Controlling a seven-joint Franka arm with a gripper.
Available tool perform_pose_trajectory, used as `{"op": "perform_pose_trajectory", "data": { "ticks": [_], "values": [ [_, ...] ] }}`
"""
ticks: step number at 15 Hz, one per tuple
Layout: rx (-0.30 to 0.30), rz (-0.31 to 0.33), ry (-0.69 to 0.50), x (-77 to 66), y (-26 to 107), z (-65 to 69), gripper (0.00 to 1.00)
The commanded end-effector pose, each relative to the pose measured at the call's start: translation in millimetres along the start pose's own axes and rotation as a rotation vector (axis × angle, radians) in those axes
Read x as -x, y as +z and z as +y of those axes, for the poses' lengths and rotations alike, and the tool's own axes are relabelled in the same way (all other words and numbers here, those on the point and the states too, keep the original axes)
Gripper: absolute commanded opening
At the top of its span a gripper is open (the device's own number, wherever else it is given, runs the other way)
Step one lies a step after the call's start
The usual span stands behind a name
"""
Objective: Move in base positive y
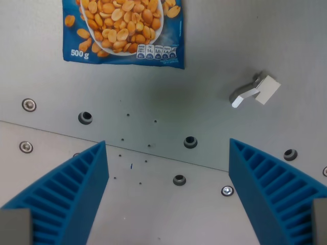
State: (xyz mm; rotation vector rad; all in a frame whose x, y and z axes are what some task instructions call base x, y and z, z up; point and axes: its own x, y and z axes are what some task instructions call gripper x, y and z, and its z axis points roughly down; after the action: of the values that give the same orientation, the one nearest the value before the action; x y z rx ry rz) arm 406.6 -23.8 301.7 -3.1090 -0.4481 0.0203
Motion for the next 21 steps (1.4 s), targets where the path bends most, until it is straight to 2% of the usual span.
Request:
{"op": "perform_pose_trajectory", "data": {
  "ticks": [1,21],
  "values": [
    [0.002,0.007,0.000,-2.8,-2.8,-4.8,1.00],
    [0.002,0.007,0.000,-61.5,-2.6,-104.8,1.00]
  ]
}}
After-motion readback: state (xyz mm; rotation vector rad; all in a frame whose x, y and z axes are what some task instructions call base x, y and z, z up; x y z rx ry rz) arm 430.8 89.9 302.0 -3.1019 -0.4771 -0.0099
